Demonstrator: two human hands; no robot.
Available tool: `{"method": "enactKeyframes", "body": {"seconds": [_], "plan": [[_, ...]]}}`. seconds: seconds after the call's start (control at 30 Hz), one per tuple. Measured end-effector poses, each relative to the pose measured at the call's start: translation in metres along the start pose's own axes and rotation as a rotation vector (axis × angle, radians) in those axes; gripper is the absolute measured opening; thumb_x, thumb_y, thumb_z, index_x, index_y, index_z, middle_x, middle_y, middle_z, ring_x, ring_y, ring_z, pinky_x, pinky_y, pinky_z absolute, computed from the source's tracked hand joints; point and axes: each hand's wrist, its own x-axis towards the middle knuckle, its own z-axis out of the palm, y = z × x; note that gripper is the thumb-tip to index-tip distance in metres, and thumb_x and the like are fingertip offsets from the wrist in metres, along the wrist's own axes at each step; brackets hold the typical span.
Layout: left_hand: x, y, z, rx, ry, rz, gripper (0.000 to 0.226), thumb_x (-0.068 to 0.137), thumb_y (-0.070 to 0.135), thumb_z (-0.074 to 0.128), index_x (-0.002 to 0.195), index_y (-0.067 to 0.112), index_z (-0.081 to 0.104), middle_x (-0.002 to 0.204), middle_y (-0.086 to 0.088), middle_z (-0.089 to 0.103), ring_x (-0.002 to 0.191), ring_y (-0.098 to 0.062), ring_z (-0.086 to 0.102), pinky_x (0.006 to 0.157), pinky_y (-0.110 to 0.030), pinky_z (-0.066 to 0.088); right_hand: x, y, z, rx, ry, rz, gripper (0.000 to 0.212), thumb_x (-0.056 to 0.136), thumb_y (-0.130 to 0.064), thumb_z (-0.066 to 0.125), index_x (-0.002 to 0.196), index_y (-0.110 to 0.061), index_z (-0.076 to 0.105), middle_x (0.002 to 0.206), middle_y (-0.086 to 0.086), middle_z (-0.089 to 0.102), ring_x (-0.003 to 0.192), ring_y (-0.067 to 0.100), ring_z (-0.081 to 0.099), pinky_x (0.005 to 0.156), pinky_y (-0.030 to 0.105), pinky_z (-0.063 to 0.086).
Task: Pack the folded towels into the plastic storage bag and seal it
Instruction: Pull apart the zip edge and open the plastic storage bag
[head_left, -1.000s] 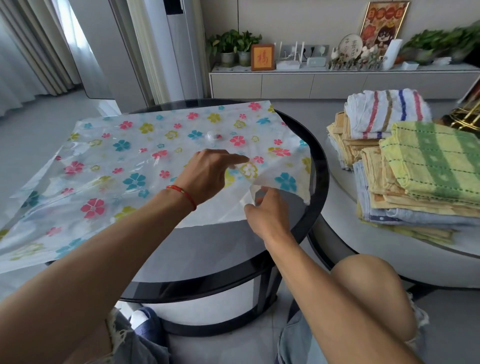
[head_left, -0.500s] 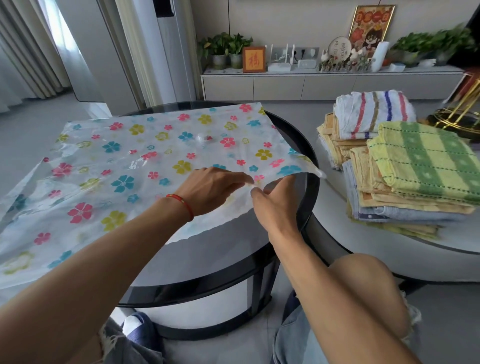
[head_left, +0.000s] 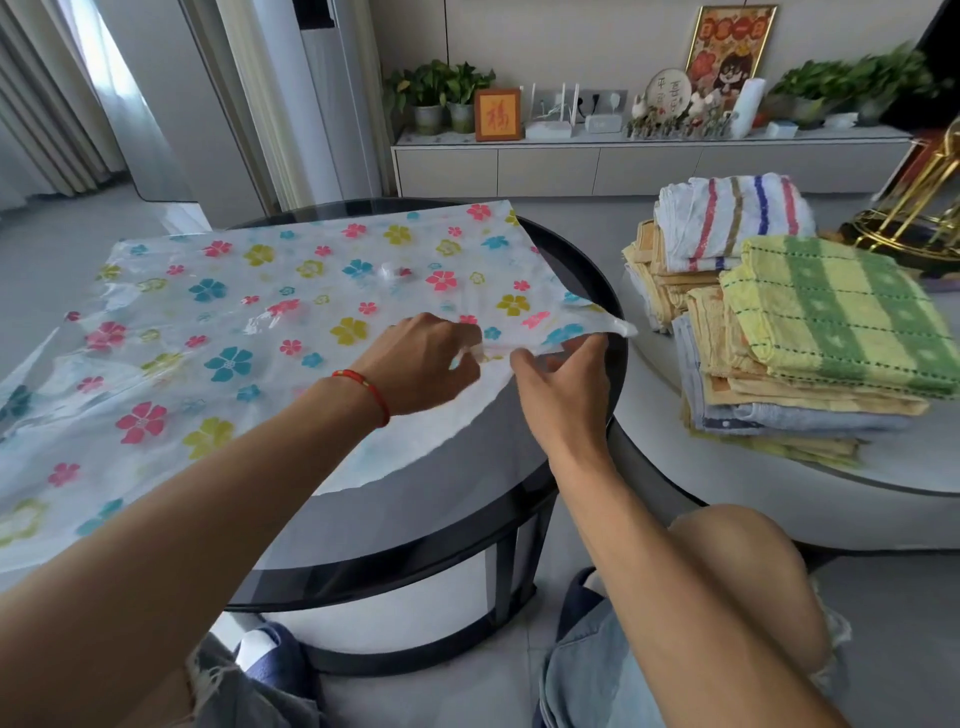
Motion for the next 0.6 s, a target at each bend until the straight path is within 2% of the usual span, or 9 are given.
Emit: {"method": "enactKeyframes", "body": {"seconds": [0.03, 0.1, 0.17, 0.23, 0.3, 0.4, 0.5, 0.6], "plan": [[0.001, 0.003, 0.0, 0.015, -0.04, -0.026, 0.02, 0.091, 0.027, 0.055, 0.099, 0.016, 0.069, 0.086, -0.01, 0.073, 0.07, -0.032, 0.065, 0.063, -0.034, 0.054, 0.001, 0.0, -0.001, 0.006, 0.009, 0.003, 0.056, 0.086, -0.016, 0.075, 0.131, -0.007, 0.044, 0.12, 0.005, 0.063, 0.087, -0.006, 0.059, 0.058, -0.004, 0.04], [0.007, 0.012, 0.003, 0.058, -0.082, -0.041, 0.02, 0.089, 0.035, 0.057, 0.101, 0.02, 0.063, 0.086, -0.007, 0.07, 0.076, -0.034, 0.066, 0.062, -0.033, 0.05, 0.001, 0.0, -0.004, 0.011, -0.016, 0.011, 0.059, 0.087, -0.009, 0.074, 0.137, -0.007, 0.043, 0.119, -0.002, 0.062, 0.081, -0.015, 0.054, 0.054, -0.007, 0.037], [0.013, 0.021, 0.007, 0.057, -0.055, -0.001, 0.032, 0.094, 0.039, 0.059, 0.123, 0.024, 0.057, 0.11, -0.007, 0.071, 0.094, -0.034, 0.067, 0.072, -0.039, 0.055, -0.001, 0.0, -0.006, -0.003, -0.045, -0.002, 0.065, 0.088, -0.003, 0.072, 0.144, -0.008, 0.041, 0.121, -0.005, 0.06, 0.091, -0.003, 0.061, 0.058, -0.008, 0.038], [0.017, 0.028, 0.008, 0.004, 0.002, 0.081, 0.039, 0.099, 0.031, 0.058, 0.138, 0.029, 0.056, 0.129, -0.003, 0.068, 0.109, -0.03, 0.065, 0.082, -0.044, 0.057, 0.0, 0.001, -0.009, -0.037, -0.047, -0.016, 0.068, 0.089, 0.0, 0.069, 0.148, -0.008, 0.037, 0.13, 0.0, 0.061, 0.109, 0.01, 0.062, 0.062, -0.009, 0.039], [0.02, 0.03, 0.008, 0.002, 0.038, 0.135, 0.031, 0.102, 0.023, 0.055, 0.13, 0.028, 0.066, 0.127, 0.001, 0.07, 0.111, -0.026, 0.067, 0.084, -0.042, 0.058, 0.002, 0.004, -0.012, -0.095, -0.058, -0.005, 0.067, 0.09, 0.002, 0.067, 0.148, -0.008, 0.036, 0.139, 0.006, 0.059, 0.122, 0.02, 0.061, 0.066, -0.008, 0.04], [0.025, 0.028, 0.006, -0.049, 0.121, 0.067, 0.027, 0.101, 0.015, 0.055, 0.121, 0.021, 0.073, 0.122, -0.001, 0.072, 0.109, -0.025, 0.07, 0.087, -0.042, 0.059, 0.005, 0.013, -0.019, -0.297, -0.109, 0.036, 0.058, 0.091, 0.003, 0.065, 0.143, -0.006, 0.042, 0.142, 0.01, 0.055, 0.13, 0.027, 0.057, 0.081, 0.015, 0.043], [0.03, 0.02, -0.003, -0.127, 0.231, -0.009, 0.025, 0.099, 0.009, 0.058, 0.113, 0.015, 0.077, 0.112, -0.006, 0.076, 0.101, -0.026, 0.073, 0.089, -0.041, 0.058, 0.011, 0.022, -0.026, -0.446, -0.168, 0.105, 0.053, 0.09, 0.005, 0.061, 0.14, -0.004, 0.046, 0.138, 0.014, 0.054, 0.126, 0.032, 0.055, 0.083, 0.023, 0.04], [0.036, 0.01, -0.012, -0.176, 0.293, -0.088, 0.024, 0.098, 0.007, 0.058, 0.107, 0.015, 0.079, 0.105, -0.008, 0.078, 0.095, -0.028, 0.073, 0.085, -0.041, 0.057, 0.014, 0.023, -0.031, -0.496, -0.165, 0.129, 0.053, 0.088, 0.004, 0.061, 0.138, -0.006, 0.045, 0.135, 0.016, 0.054, 0.112, 0.03, 0.057, 0.08, 0.03, 0.044]]}}
